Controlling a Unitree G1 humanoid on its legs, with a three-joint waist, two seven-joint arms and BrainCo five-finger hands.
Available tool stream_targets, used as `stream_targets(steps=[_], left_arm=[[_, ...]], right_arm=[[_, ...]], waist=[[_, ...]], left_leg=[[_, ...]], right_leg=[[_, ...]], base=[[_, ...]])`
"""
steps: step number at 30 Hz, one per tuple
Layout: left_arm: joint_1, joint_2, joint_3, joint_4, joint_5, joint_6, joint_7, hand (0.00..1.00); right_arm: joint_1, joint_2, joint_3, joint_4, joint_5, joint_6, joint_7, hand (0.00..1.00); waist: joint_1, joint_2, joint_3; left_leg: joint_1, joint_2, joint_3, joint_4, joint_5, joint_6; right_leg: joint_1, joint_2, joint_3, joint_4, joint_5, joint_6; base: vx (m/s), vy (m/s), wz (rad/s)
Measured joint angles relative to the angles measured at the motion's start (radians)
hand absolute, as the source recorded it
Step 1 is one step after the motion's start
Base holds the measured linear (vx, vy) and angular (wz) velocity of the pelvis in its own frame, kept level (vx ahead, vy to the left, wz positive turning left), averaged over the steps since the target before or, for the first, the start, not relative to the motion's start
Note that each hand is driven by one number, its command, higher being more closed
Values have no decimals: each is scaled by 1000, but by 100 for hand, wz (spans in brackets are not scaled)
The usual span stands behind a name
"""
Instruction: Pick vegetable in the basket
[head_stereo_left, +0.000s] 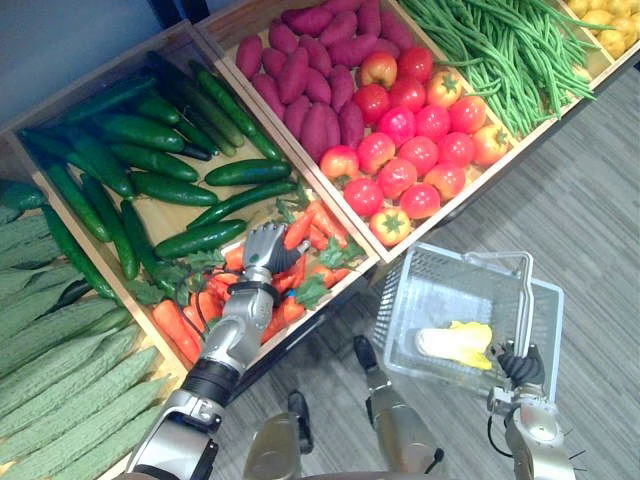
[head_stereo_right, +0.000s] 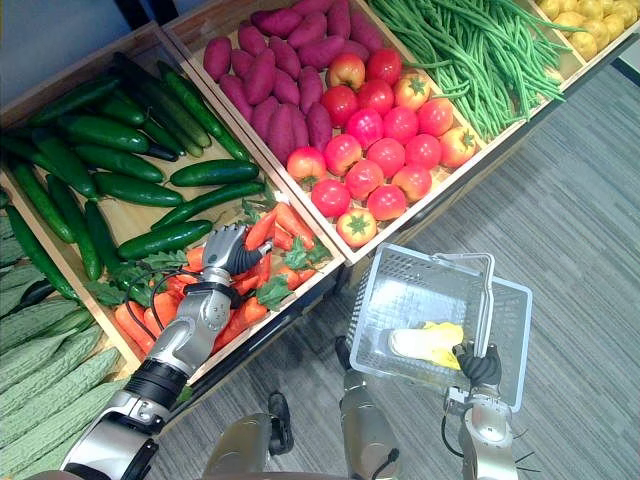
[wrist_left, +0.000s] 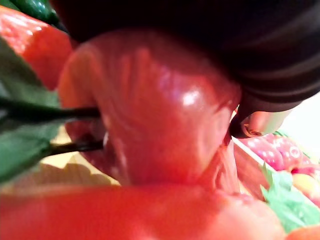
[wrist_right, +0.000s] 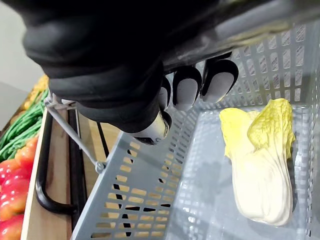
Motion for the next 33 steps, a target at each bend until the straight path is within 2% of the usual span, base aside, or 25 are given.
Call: stream_targets(steps=[8, 13, 16, 19, 24, 26, 33], left_arm=[[90, -6, 94, -211, -121, 3, 85, 100], [199, -77, 173, -345, -233, -21, 120, 100], [269, -120, 206, -393, -332, -43, 139, 100], [320, -149, 222, -434, -395, -65, 146, 100], [375, -209, 246, -493, -521, -121, 146, 100], [397, -223, 249, -509, -558, -127, 147, 100], [436, -242, 236, -569, -655, -156, 143, 100]], right_arm=[[10, 13, 0, -1, 0, 3, 0, 100], [14, 21, -14, -6, 0, 29, 1, 100], [26, 26, -14, -6, 0, 41, 1, 100], [36, 37, -17, -8, 0, 42, 0, 100], [43, 62, -45, -32, 0, 43, -1, 100], [43, 62, -49, -32, 0, 43, -1, 100], [44, 104, -50, -74, 0, 48, -22, 100]], waist=[[1, 2, -3], [6, 4, -14], [9, 6, -55], [12, 12, -88], [30, 19, -109], [31, 21, -116], [42, 24, -133]], left_leg=[[14, 0, -16, -4, 4, -5], [29, 2, -20, -6, 6, -6], [34, 2, -20, -5, 6, -6], [39, 3, -19, -4, 5, -6], [44, 4, -11, 12, -3, -10], [45, 9, -7, 23, -9, -11], [40, 57, 62, 106, -61, -15]], right_leg=[[20, -2, -18, 0, -2, -2], [35, -1, -23, 1, -3, -3], [40, -1, -24, 1, -7, -3], [45, -1, -24, 2, -8, -2], [52, 0, -18, 4, -10, 0], [56, 3, -15, 4, -12, -3], [48, 56, 51, 4, -6, -1]], base=[[4, -16, 6], [6, -7, 2], [0, 0, 0], [0, 0, 0], [-18, -4, -3], [-13, -2, -7], [-9, 3, -33]])
